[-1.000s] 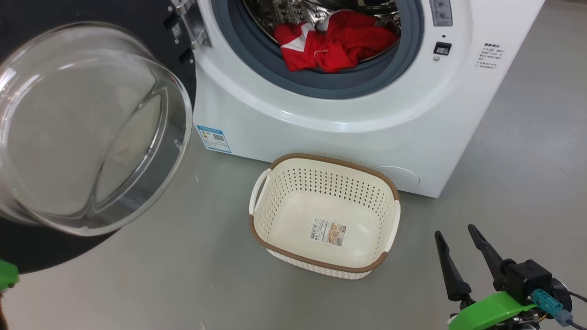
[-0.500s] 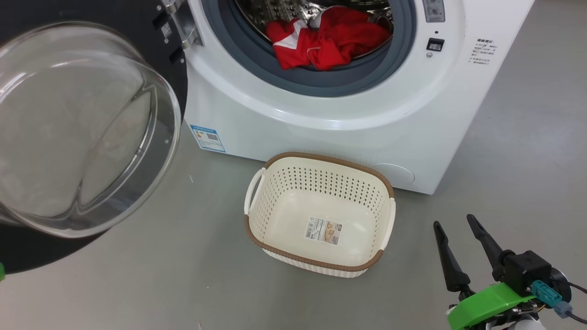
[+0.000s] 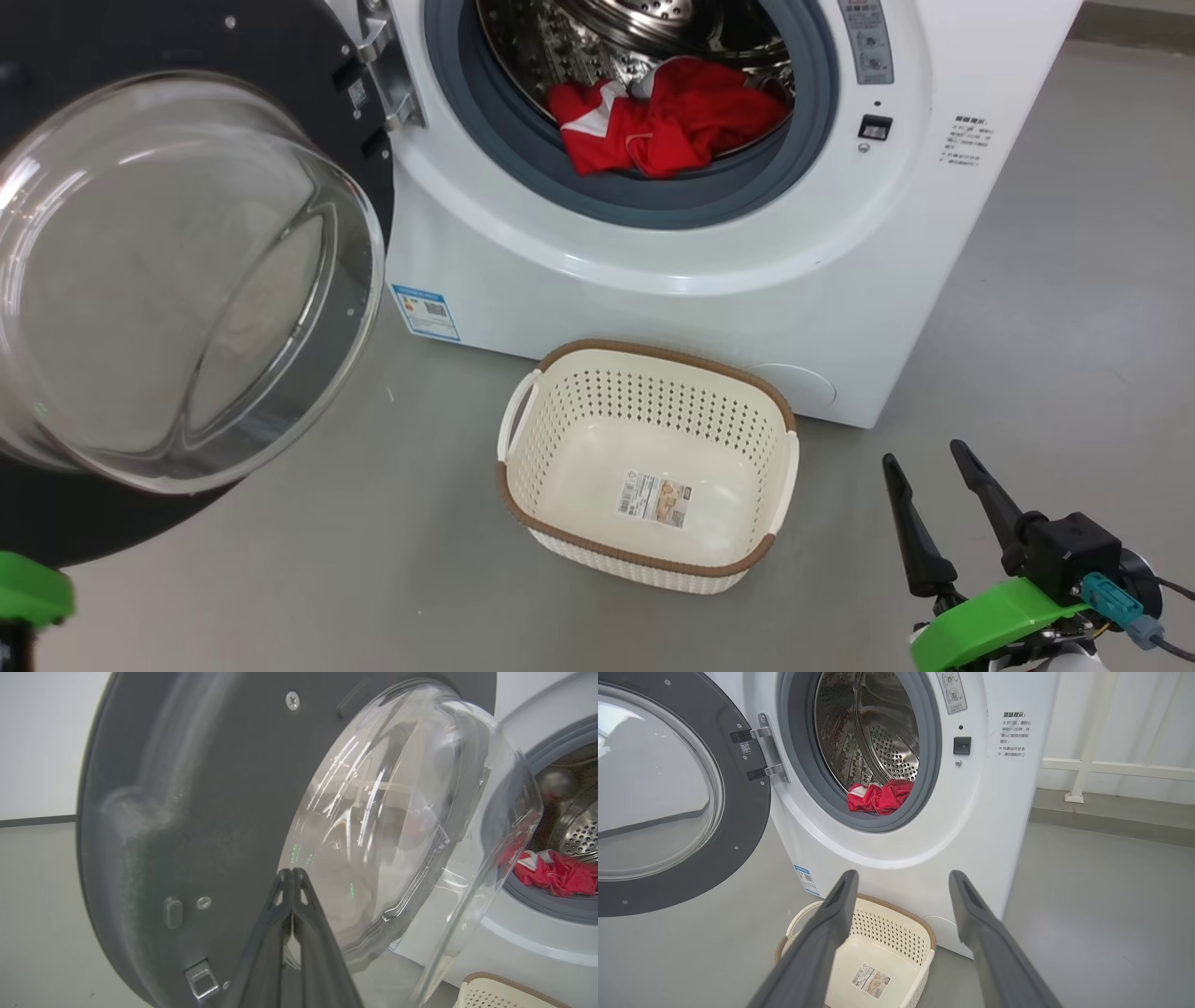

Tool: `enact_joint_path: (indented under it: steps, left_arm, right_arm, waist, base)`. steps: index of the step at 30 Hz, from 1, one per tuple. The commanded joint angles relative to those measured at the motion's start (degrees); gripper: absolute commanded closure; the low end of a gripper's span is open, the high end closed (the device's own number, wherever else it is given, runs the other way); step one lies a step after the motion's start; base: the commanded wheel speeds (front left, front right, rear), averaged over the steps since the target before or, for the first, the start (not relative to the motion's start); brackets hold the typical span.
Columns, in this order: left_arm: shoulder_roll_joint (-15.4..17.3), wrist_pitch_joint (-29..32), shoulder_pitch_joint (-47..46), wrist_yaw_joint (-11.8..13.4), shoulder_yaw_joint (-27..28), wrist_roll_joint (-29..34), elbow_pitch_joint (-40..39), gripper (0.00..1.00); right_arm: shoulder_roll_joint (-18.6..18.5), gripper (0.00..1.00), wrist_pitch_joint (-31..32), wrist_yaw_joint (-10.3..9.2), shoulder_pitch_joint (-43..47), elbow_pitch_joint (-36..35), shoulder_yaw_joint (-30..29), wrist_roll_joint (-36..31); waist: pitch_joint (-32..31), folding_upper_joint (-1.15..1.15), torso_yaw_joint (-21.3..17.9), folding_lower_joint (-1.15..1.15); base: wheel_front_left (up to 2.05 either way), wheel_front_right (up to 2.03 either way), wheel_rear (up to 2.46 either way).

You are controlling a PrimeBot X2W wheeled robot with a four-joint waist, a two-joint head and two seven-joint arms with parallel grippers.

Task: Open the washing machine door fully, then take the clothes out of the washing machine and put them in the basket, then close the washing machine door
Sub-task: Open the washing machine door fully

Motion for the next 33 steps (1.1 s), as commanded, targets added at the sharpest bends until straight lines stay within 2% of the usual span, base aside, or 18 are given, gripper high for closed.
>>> enact_joint_path:
  steps: [1, 2, 3, 4, 5, 11, 19, 33]
  left_arm:
    - [2.2, -0.29, 1.04, 0.09, 0.61, -0.87, -3.09, 0.86]
    - [1.84, -0.29, 2.09, 0.09, -0.18, -1.42, -4.34, 0.65]
    - [1.44, -0.29, 3.13, 0.09, -1.0, -2.09, -5.77, 0.51]
    - [1.18, -0.29, 4.34, 0.09, -1.69, -2.56, -7.1, 0.15]
    - [0.99, -0.29, 5.55, 0.09, -2.51, -2.95, -8.36, 0.0]
    - [-0.26, -0.29, 12.62, 0.09, -8.18, -4.8, -16.68, 0.0]
    - [-2.38, -0.29, 17.43, 0.09, -11.33, -6.18, -24.09, 0.0]
    - [-1.53, -0.29, 19.72, 0.09, -18.0, -8.43, -28.25, 0.0]
  right_arm:
    - [-0.38, 0.0, -0.54, 0.36, -0.17, -1.26, 1.12, 0.57]
    - [-0.39, 0.0, -0.54, 0.36, -0.08, -1.31, 1.05, 0.62]
    - [-0.4, 0.0, -0.54, 0.36, 0.0, -1.37, 0.99, 0.66]
    - [-0.41, 0.0, -0.54, 0.36, 0.09, -1.4, 0.97, 0.71]
    - [-0.41, 0.0, -0.54, 0.36, 0.18, -1.4, 0.97, 0.74]
    - [-0.34, 0.0, -0.54, 0.36, 0.62, -1.72, 0.55, 1.16]
    - [-0.26, 0.0, -0.54, 0.36, 0.52, -2.01, -0.77, 1.33]
    - [-0.06, 0.0, -0.54, 0.36, 0.99, -2.95, -2.9, 1.37]
  waist:
    - [-0.69, 0.0, -0.15, 0.0]
    - [-0.86, 0.0, -0.2, 0.0]
    - [-1.02, 0.0, -0.27, 0.0]
    - [-1.19, 0.0, -0.39, 0.0]
    - [-1.49, 0.0, -0.59, 0.0]
    - [-2.04, 0.0, -2.71, 0.0]
    - [-2.2, 0.0, -6.86, 0.0]
    - [-1.84, 0.0, -15.3, 0.0]
  base:
    - [0.0, 0.0, 0.0]
    - [0.0, 0.0, 0.0]
    - [0.0, 0.0, 0.0]
    - [0.0, 0.0, 0.0]
    - [0.0, 0.0, 0.0]
    - [0.0, 0.0, 0.0]
    - [0.0, 0.0, 0.0]
    - [0.0, 0.0, 0.0]
